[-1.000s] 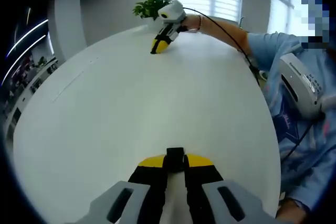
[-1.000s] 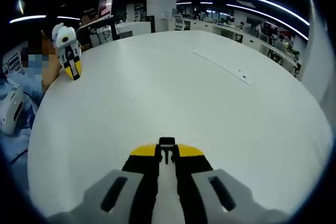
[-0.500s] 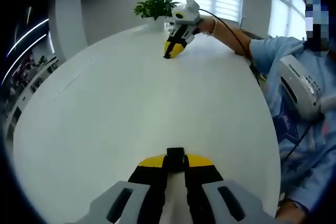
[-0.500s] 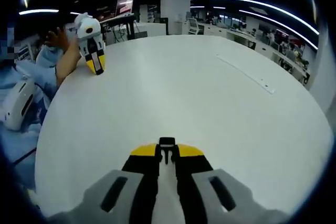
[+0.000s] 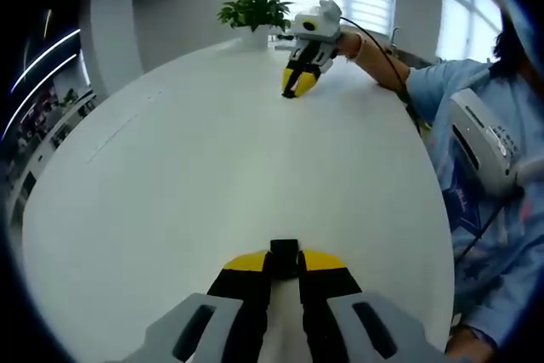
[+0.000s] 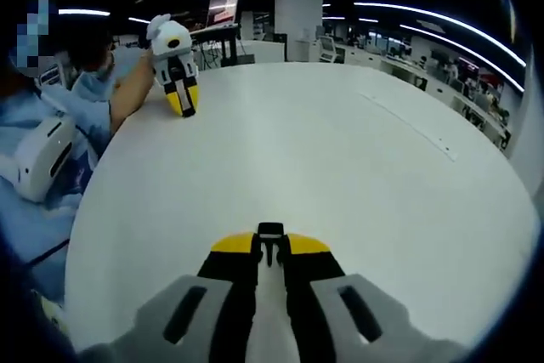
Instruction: Snap the two parts of the plastic buckle together until the buckle closes and remains connected.
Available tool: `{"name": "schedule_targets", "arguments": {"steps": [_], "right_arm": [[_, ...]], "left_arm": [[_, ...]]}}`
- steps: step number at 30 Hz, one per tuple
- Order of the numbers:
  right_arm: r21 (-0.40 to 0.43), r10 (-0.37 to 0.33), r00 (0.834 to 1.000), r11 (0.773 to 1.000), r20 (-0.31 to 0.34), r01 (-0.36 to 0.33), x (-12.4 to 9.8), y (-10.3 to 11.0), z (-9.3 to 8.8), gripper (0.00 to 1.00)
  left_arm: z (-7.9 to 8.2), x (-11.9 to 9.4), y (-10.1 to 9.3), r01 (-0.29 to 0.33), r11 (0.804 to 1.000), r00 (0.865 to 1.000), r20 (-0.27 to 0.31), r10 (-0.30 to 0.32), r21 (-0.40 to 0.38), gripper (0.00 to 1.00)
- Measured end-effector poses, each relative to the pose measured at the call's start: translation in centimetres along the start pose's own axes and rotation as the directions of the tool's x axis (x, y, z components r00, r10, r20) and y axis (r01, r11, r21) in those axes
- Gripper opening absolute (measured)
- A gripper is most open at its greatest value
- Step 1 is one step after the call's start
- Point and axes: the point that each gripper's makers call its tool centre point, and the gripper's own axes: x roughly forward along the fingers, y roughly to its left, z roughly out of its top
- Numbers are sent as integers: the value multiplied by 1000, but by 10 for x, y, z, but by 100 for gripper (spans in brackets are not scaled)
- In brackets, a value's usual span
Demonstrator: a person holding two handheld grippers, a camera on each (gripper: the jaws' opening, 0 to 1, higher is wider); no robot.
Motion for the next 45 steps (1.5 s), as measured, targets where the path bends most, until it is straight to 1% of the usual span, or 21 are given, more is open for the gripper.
{"name": "schedule_targets", "arguments": {"steps": [2, 5, 8, 11, 14, 20, 23, 30, 39, 40, 42, 43, 44, 45], "right_arm": [[-2, 4, 1000, 1000, -6, -4, 0, 3, 1, 12], [-8, 13, 1000, 1000, -13, -13, 3, 0, 1, 12], [-20, 33, 999, 999, -14, -33, 5, 4, 2, 12], [-33, 42, 999, 999, -29, -43, 8, 4, 2, 12], [-56, 75, 996, 995, -44, -77, 10, 11, 1, 12], [-79, 92, 994, 992, -59, -96, 13, 18, 1, 12], [-91, 113, 992, 989, -60, -118, 15, 21, 2, 12], [-98, 117, 991, 988, -64, -123, 20, 24, 4, 12], [-131, 147, 987, 979, -60, -154, 24, 39, 9, 12], [-131, 149, 987, 979, -62, -156, 25, 39, 10, 13], [-113, 109, 992, 987, -59, -115, 26, 32, 12, 19], [-109, 76, 996, 991, -54, -82, 25, 26, 13, 25], [-103, 61, 997, 992, -55, -66, 24, 24, 13, 28], [-101, 63, 997, 992, -54, -69, 24, 24, 13, 29]], "left_arm": [[0, 0, 0, -1, 1000, 1000, 0, 1, -1, 12], [-1, 1, 0, -1, 1000, 1000, -1, 1, -2, 12], [-1, 1, 0, 0, 1000, 1000, -1, 0, -2, 12], [-1, 2, 0, 2, 1000, 1000, 1, -2, -4, 12], [0, 4, 0, 3, 1000, 1000, 4, -3, -1, 12], [1, 6, -3, 2, 1000, 1000, 2, -2, 5, 12], [2, 9, -6, 7, 1000, 1000, 5, -7, 9, 12], [5, 11, -7, 14, 1000, 1000, 9, -14, 18, 12], [3, 10, -10, 21, 1000, 1000, 15, -21, 17, 12], [3, 10, -10, 21, 1000, 1000, 16, -22, 18, 12], [3, 10, -11, 22, 1000, 1000, 16, -22, 17, 12], [3, 10, -11, 22, 1000, 1000, 17, -23, 17, 12], [3, 10, -11, 22, 1000, 1000, 17, -23, 17, 12], [3, 10, -11, 22, 1000, 1000, 17, -22, 17, 12]]}}
